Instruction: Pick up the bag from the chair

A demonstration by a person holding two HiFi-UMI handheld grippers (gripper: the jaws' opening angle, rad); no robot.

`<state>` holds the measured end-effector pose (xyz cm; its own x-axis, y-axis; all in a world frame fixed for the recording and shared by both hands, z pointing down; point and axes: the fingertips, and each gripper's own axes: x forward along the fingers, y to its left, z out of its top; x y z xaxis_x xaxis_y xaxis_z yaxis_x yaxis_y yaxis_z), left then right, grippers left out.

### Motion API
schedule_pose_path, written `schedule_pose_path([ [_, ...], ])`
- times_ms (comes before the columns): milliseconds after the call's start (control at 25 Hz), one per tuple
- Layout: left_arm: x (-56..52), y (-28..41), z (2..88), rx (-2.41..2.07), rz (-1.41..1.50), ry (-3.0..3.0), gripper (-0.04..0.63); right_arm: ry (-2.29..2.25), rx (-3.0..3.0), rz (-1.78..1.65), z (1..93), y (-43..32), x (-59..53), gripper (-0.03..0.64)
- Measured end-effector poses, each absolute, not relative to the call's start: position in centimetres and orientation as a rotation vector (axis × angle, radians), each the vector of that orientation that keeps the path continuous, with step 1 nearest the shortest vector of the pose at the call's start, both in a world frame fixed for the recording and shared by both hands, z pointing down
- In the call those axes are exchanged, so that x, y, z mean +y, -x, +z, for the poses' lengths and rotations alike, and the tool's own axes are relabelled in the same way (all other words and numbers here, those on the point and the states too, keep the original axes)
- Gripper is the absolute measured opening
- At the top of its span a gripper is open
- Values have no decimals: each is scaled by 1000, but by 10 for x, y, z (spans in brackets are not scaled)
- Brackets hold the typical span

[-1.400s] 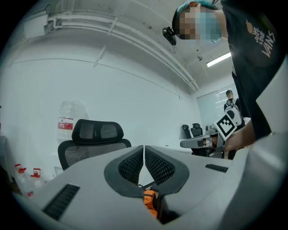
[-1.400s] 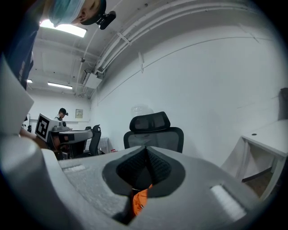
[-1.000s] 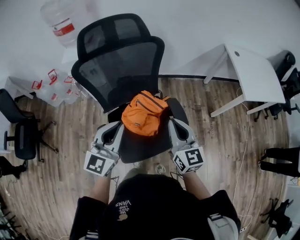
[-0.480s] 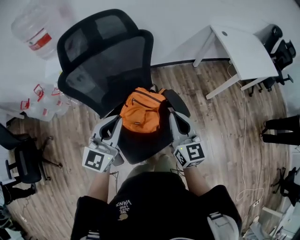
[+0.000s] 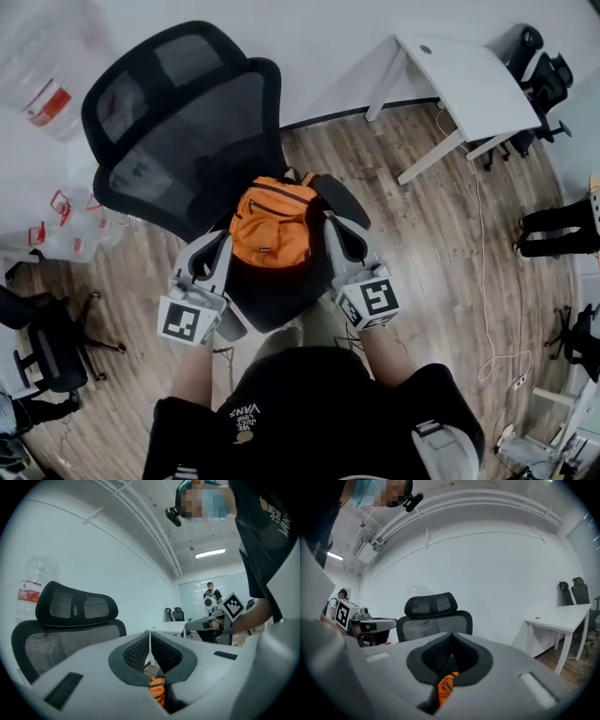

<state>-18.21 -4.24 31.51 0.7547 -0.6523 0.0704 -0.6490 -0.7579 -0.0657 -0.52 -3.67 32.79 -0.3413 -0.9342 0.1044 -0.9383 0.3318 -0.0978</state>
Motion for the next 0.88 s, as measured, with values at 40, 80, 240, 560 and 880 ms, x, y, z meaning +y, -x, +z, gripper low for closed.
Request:
schedule_pose_path([
  [40, -44, 180, 319, 1085, -155, 2926, 6, -1792, -2536, 227, 331, 4, -39, -2],
  [80, -47, 178, 322, 1085, -163, 2936, 6, -1795, -2530, 235, 334, 2, -42, -2],
  [240, -58, 171, 332, 1102, -191, 2964, 6, -1790, -2515, 242, 345, -1, -54, -2],
  [560, -86, 164, 357, 1104, -241, 2980, 6, -1781, -2503, 295, 375, -6, -82, -2],
  [880, -111, 154, 387, 1097, -293, 2994, 6, -1772, -2501, 382, 413, -11, -109, -2],
])
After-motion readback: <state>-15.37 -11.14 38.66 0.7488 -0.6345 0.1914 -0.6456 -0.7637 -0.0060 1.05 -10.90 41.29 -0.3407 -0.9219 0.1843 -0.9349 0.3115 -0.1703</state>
